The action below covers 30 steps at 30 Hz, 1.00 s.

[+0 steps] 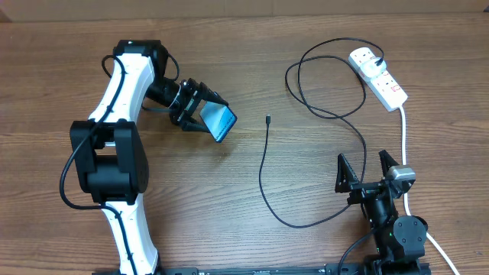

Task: Plug charger to phone and switch on socket
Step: 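Rotate the held phone with the left gripper toward the table center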

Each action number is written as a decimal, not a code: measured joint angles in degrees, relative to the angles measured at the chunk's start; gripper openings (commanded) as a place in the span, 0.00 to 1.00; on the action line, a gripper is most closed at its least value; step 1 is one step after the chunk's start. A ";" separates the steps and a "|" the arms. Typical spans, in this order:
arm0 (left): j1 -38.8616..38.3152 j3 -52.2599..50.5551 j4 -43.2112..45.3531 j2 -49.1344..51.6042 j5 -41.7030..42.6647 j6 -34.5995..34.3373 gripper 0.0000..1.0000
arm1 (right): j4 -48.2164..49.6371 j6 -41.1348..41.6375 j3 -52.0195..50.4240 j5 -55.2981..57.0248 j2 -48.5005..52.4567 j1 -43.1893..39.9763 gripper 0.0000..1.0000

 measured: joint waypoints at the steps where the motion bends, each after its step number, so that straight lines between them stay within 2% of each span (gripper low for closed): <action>1: 0.17 0.00 -0.83 0.00 1.64 -0.02 0.04 | -0.02 -0.04 0.02 0.00 0.00 0.00 1.00; 11: 0.92 0.11 -10.93 0.11 15.50 -3.23 0.04 | -0.02 -0.02 0.00 0.15 0.00 0.00 1.00; 23: 0.92 0.11 -10.69 0.11 25.79 -3.39 0.04 | 0.07 0.00 0.00 0.39 0.00 0.00 1.00; 25: 0.92 0.13 -6.56 0.20 24.13 -3.80 0.04 | 0.07 0.00 0.00 0.39 0.02 0.00 1.00; 27: 0.92 0.22 -3.80 0.20 17.90 -6.05 0.04 | 0.00 0.02 0.02 0.39 0.00 0.00 1.00; 30: 0.85 0.22 -2.08 0.20 1.86 -12.55 0.04 | 0.02 0.02 0.00 0.39 0.02 0.00 1.00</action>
